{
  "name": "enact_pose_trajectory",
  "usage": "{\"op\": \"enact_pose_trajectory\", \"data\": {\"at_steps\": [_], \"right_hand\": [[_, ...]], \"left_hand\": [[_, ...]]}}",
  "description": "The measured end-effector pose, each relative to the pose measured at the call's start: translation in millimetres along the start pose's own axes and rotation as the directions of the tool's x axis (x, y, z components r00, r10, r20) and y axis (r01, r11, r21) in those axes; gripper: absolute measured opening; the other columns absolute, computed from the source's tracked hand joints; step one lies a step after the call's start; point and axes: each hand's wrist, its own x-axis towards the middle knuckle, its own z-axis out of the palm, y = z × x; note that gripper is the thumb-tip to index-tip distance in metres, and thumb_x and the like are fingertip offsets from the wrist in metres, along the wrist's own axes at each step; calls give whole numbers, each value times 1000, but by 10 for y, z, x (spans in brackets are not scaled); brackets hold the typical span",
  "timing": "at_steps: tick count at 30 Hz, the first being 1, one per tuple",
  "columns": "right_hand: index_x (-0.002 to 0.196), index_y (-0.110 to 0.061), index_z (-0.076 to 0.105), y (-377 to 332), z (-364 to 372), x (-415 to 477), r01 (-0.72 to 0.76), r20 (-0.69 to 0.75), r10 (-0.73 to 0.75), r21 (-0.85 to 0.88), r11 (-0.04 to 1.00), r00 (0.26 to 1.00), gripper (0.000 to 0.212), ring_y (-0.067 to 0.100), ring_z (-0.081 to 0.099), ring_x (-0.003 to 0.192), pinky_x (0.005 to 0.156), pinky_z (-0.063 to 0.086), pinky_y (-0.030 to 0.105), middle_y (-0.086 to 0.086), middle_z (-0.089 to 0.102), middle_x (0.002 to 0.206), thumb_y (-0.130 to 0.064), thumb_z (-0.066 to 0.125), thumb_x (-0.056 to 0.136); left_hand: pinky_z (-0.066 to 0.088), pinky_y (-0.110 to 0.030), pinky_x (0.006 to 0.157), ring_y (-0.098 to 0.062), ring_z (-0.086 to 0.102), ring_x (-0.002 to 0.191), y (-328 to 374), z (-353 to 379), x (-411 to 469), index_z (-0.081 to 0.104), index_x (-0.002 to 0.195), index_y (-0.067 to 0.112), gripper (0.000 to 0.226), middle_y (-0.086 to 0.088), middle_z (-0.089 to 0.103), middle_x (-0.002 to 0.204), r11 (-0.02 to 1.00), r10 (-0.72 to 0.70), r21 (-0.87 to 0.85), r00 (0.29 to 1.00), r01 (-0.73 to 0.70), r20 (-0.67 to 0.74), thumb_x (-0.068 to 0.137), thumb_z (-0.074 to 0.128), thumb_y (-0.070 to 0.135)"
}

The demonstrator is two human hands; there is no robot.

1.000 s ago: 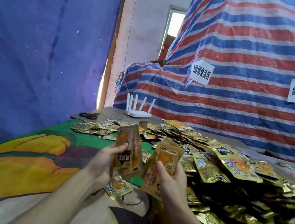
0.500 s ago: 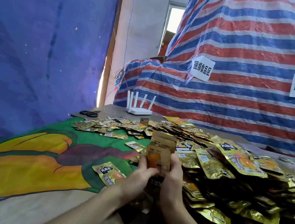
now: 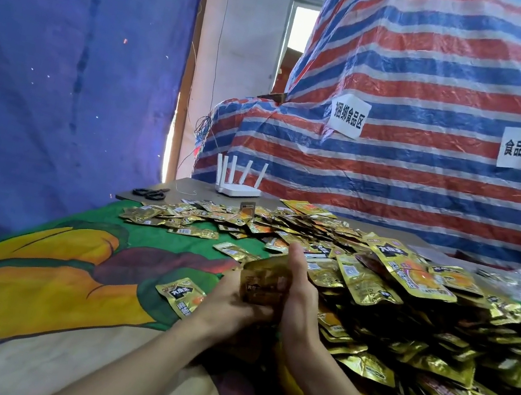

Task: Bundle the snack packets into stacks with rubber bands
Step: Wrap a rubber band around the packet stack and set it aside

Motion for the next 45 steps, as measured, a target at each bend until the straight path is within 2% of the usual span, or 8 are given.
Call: {"op": "enact_pose_trajectory", "data": {"at_steps": [5,8,10,19,23,27,33,45], "right_hand": [[73,-11,75,-181,17,-15,-5,-114,6,1,1000,993,41,25,73,78,61,55,31,10,77,84,-46,60,90],[92,-11,68,-291,-20,-33,28,-172,-31,-20,999,985,36,34,66,96,84,56,46,19,69,101,-40,48,82],[98,-11,65,-295,-93,-79,-5,-186,-14,-101,995,982,32,25,63,94,83,54,34,10,65,97,-35,44,95],[97,-24,61,-768,-815,-535,38,-99,-94,-460,887,991,48,20,67,95,87,55,44,0,69,100,-64,35,99],[96,-22,63,-982,-1353,-723,-34,-140,-90,-697,716,986,31,18,66,89,88,56,49,-3,67,93,-48,47,101],[83,-21,66,-1184,-2009,-925,-171,-220,-103,-919,356,970,30,21,67,83,86,54,44,-5,68,81,-45,53,95],[88,-17,59,-1428,-3094,-1197,-456,-458,0,-886,-83,889,15,29,62,83,68,49,33,4,65,88,-30,63,81],[78,-15,42,-1219,-3547,-1282,-462,-460,-43,-876,-139,887,21,23,56,75,57,45,31,7,55,86,-1,50,92]], "left_hand": [[57,-33,67,-14,68,78,182,69,-17,71,97,6,32,-11,74,85,995,84,64,995,-81,-46,66,62,3],[54,-43,77,-25,64,85,296,196,-63,64,107,4,44,-23,68,97,989,121,95,992,-117,-37,63,60,5],[52,-35,79,-19,64,86,317,290,-138,62,107,14,45,-11,68,95,991,84,104,995,-80,-43,62,60,8],[57,-36,76,-20,73,80,665,665,-227,76,82,17,4,-5,77,84,997,-43,65,998,46,-41,82,77,13],[56,-43,83,-28,73,87,666,898,-232,75,84,10,10,-13,76,88,996,-91,24,996,91,-2,89,70,2],[54,-50,83,-43,68,90,380,1035,-394,73,88,-3,6,-24,73,90,987,-163,-14,985,162,-57,90,68,2],[54,-48,88,-36,71,90,308,1051,-375,76,89,5,11,-11,77,85,962,-232,-163,970,217,-75,88,68,-2],[55,-40,84,-28,73,88,395,1078,-450,76,88,3,11,-10,77,86,995,-98,-33,994,97,-39,90,66,-2]]}}
